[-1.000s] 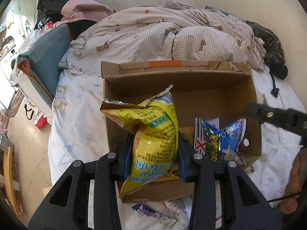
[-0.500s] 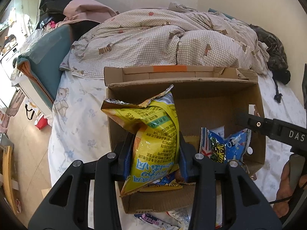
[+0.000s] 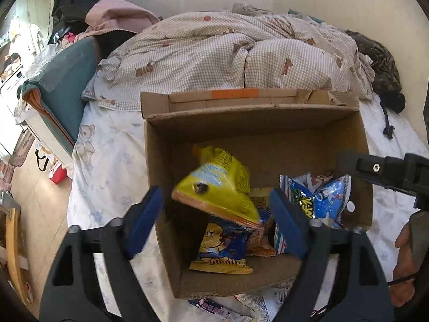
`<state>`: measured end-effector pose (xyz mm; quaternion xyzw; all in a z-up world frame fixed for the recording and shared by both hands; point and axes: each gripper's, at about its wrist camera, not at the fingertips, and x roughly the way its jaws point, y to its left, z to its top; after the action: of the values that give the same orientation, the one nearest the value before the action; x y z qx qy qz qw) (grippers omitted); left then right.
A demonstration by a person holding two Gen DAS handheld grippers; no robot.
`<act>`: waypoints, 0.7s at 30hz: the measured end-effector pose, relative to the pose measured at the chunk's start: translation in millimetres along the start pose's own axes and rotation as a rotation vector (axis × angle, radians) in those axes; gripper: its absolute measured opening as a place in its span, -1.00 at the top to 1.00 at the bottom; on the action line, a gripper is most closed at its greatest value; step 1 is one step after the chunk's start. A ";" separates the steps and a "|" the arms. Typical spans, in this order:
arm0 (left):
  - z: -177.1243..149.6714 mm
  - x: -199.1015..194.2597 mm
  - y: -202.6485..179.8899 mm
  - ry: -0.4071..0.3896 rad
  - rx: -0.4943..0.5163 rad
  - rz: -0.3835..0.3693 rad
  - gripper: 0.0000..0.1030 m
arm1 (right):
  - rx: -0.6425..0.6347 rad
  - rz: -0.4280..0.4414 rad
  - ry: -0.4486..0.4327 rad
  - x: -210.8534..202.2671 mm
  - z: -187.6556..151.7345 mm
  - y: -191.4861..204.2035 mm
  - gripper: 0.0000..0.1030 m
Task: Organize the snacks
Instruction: 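Open both tools to drop the yellow bag and chocolate bar inside, then move both open tools back over the remaining snacks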
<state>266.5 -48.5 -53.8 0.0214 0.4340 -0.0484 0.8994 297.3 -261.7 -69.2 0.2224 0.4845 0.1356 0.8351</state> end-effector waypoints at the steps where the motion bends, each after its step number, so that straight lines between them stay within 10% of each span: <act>1: -0.2 -0.8 0.6 -0.003 -0.005 0.002 -0.66 | -0.003 0.003 0.001 -2.0 0.1 2.0 -0.83; 21: -0.6 -36.5 5.1 -0.075 -0.017 0.015 -0.68 | -0.075 -0.041 0.008 -25.7 -11.8 20.1 -0.83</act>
<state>244.0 -40.8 -25.6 0.0151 0.4004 -0.0385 0.9154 274.1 -252.9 -45.0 0.1804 0.4866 0.1377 0.8437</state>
